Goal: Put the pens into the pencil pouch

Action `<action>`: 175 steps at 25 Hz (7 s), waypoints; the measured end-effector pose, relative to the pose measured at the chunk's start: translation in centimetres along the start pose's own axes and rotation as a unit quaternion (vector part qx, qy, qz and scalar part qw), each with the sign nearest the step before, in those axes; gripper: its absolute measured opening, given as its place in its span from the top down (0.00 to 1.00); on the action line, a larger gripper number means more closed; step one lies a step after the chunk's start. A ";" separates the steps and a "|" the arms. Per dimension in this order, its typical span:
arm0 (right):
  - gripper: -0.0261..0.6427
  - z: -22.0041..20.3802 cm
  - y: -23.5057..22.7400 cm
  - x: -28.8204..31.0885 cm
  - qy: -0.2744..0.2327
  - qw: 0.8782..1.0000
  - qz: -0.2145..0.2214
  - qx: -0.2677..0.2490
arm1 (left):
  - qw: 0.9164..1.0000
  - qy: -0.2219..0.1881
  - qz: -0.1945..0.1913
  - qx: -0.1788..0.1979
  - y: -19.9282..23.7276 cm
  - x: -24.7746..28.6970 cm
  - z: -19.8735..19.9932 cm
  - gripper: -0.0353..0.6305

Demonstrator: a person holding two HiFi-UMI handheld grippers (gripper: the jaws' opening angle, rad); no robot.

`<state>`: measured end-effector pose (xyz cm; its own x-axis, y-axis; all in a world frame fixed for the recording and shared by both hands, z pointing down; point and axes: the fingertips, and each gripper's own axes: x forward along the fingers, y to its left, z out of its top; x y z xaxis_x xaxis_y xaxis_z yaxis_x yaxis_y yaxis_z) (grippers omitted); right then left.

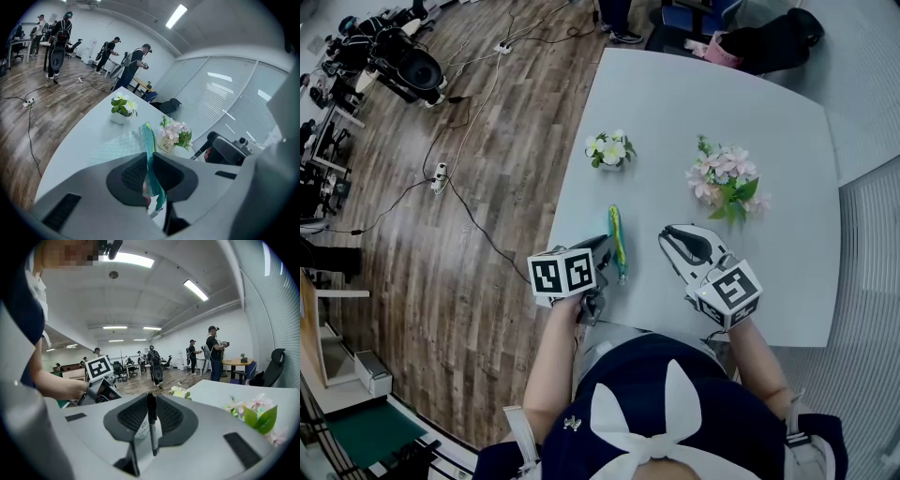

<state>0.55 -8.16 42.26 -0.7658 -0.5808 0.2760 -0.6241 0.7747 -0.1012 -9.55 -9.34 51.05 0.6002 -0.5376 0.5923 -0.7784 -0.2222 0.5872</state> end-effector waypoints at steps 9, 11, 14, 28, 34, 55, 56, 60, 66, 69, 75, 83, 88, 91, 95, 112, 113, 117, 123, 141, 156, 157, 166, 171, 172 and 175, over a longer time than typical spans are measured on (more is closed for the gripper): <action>0.86 3.6 0.5 0.2 -0.053 0.999 0.010 0.006 | 1.000 -0.001 -0.004 -0.005 0.1 0.1 -0.1 0.87; 0.86 4.1 0.5 0.3 -0.059 0.998 0.011 0.010 | 1.000 -0.001 -0.005 -0.005 0.0 0.1 -0.1 0.87; 0.86 4.7 0.7 0.6 -0.071 0.997 0.020 0.009 | 1.000 0.000 -0.007 -0.004 -0.2 0.3 -0.1 0.87; 0.86 7.1 2.3 2.2 -0.100 0.993 0.053 0.017 | 1.000 0.006 -0.020 -0.008 -1.1 0.2 -0.4 0.87; 0.86 7.1 2.6 3.1 -0.106 0.992 0.063 0.024 | 1.000 0.011 -0.027 -0.006 -1.5 0.7 -0.5 0.87; 0.86 2.8 2.4 4.3 -0.057 0.997 0.043 0.004 | 0.999 0.012 -0.040 -0.018 -2.3 0.8 -0.7 0.87; 0.86 2.5 2.4 4.3 -0.052 0.998 0.042 0.002 | 0.999 0.011 -0.040 -0.018 -2.3 0.7 -0.6 0.87; 0.86 1.2 2.4 4.4 -0.031 0.999 0.038 0.007 | 0.999 0.010 -0.039 -0.020 -2.1 0.6 -0.6 0.87; 0.86 -0.3 2.7 4.5 -0.002 0.999 0.038 -0.008 | 0.999 0.010 -0.039 -0.020 -2.2 0.5 -0.5 0.87; 0.87 -1.1 2.8 4.6 0.013 0.999 0.037 -0.019 | 0.999 0.010 -0.039 -0.020 -2.1 0.4 -0.5 0.87; 0.87 -2.7 2.5 5.1 0.033 0.999 0.037 -0.022 | 0.999 0.009 -0.038 -0.021 -1.8 0.5 -0.3 0.87; 0.87 -4.2 2.1 5.3 0.053 0.998 0.032 -0.023 | 0.999 0.009 -0.039 -0.024 -1.8 0.5 -0.4 0.87; 0.86 -4.6 2.0 5.2 0.059 0.998 0.030 -0.021 | 0.999 0.008 -0.038 -0.027 -1.6 0.3 -0.4 0.87; 0.86 -4.7 1.8 5.2 0.058 0.998 0.027 -0.027 | 0.999 0.009 -0.038 -0.027 -1.7 0.4 -0.5 0.87; 0.86 -4.4 2.4 5.5 0.052 0.998 0.040 -0.025 | 0.999 0.013 -0.041 -0.026 -1.9 0.7 -0.7 0.87; 0.86 -5.5 3.4 6.2 0.070 0.995 0.075 -0.013 | 0.999 0.014 -0.043 -0.027 -2.3 0.8 -1.0 0.87; 0.86 -5.6 3.3 6.2 0.071 0.995 0.076 -0.012 | 0.999 0.013 -0.043 -0.027 -2.3 0.8 -0.9 0.87; 0.86 -6.0 3.3 6.3 0.078 0.994 0.079 -0.005 | 0.999 0.014 -0.041 -0.027 -2.1 0.9 -0.9 0.87; 0.85 -6.2 3.0 6.0 0.079 0.994 0.077 0.002 | 0.999 0.013 -0.039 -0.028 -2.0 0.9 -1.0 0.87; 0.80 -5.9 -1.2 2.1 0.058 0.998 0.017 0.035 | 0.999 0.013 -0.036 -0.029 -1.9 0.8 -1.0 0.87; 0.76 -11.0 -7.3 -3.2 0.104 0.987 -0.083 0.084 | 0.999 0.020 -0.038 -0.027 -2.0 1.1 -1.0 0.87; 0.76 -11.4 -7.6 -3.4 0.109 0.986 -0.089 0.087 | 0.999 0.021 -0.039 -0.028 -2.0 1.2 -1.0 0.87; 0.75 -15.6 -10.0 -3.0 0.159 0.970 -0.133 0.127 | 0.999 0.022 -0.040 -0.030 -2.1 1.3 -0.9 0.87; 0.75 -17.7 -11.7 -2.0 0.171 0.958 -0.158 0.169 | 0.998 0.022 -0.041 -0.033 -2.1 1.3 -0.9 0.87; 0.75 -18.2 -12.1 -1.9 0.174 0.955 -0.164 0.178 | 0.998 0.022 -0.041 -0.033 -2.1 1.4 -0.9 0.87; 0.75 -19.4 -13.1 -1.3 0.179 0.945 -0.179 0.208 | 0.998 0.023 -0.041 -0.034 -2.1 1.5 -0.9 0.87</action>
<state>12.77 -12.69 61.78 -0.4387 -0.6082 0.6616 -0.8974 0.3360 -0.2861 -6.82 -8.92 51.23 0.6710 -0.4808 0.5645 -0.7124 -0.2067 0.6707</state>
